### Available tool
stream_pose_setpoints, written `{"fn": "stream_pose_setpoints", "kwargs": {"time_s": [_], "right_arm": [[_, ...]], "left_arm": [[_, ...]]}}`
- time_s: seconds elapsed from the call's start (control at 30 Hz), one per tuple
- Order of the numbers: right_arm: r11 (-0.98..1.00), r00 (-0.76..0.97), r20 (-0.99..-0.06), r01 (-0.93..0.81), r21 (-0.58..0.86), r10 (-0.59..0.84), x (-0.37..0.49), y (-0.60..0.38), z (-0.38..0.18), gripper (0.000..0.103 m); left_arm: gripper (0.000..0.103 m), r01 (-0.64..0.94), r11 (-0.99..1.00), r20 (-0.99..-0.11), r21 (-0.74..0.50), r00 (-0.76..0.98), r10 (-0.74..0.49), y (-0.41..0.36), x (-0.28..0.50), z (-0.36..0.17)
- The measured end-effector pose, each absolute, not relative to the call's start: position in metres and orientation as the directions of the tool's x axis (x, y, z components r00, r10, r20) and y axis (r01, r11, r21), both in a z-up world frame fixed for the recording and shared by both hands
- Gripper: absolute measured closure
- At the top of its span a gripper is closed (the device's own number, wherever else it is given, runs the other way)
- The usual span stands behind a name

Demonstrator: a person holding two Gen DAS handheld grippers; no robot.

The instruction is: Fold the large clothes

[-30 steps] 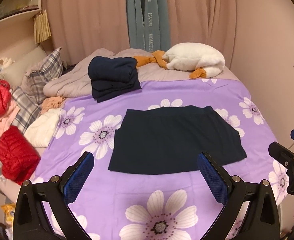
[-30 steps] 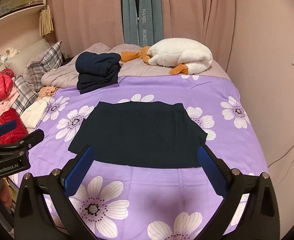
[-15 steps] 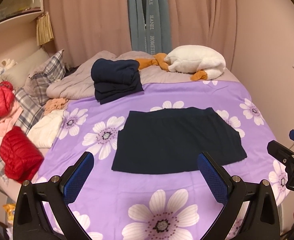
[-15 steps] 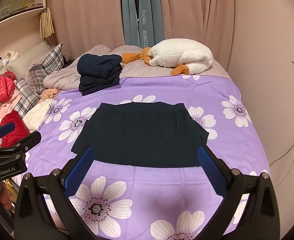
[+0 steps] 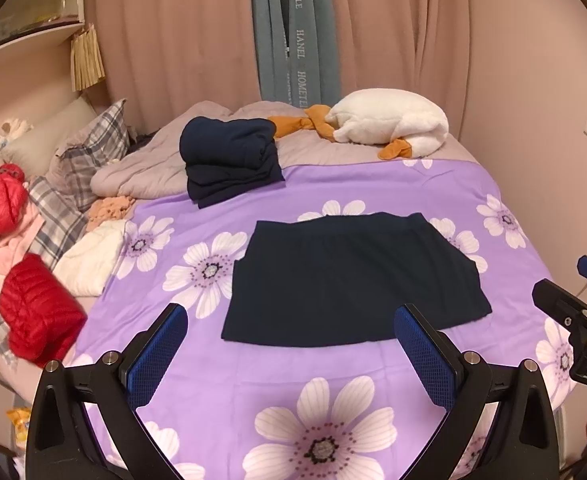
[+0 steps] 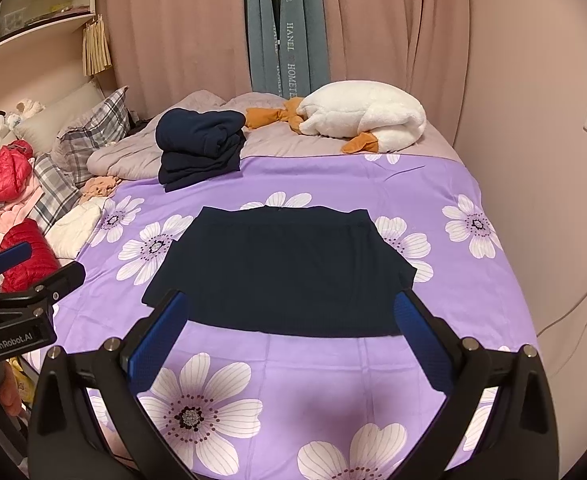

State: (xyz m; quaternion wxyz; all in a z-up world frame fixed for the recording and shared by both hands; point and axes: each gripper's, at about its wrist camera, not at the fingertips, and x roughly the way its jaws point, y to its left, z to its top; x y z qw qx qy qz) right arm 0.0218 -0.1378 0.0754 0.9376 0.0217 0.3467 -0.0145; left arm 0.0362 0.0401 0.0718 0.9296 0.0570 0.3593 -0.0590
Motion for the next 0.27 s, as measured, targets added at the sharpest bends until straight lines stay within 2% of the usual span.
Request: {"fn": "stream_pose_setpoints", "kwargs": {"time_s": [0.27], "right_arm": [[0.998,0.759,-0.651,0.055,0.038,-0.017,0.0219,-0.1395,0.0771,0.0]], "left_arm": [[0.001,0.15,0.986,-0.67,0.068,0.74,-0.067,0.0439,0.0364,0.0716]]}}
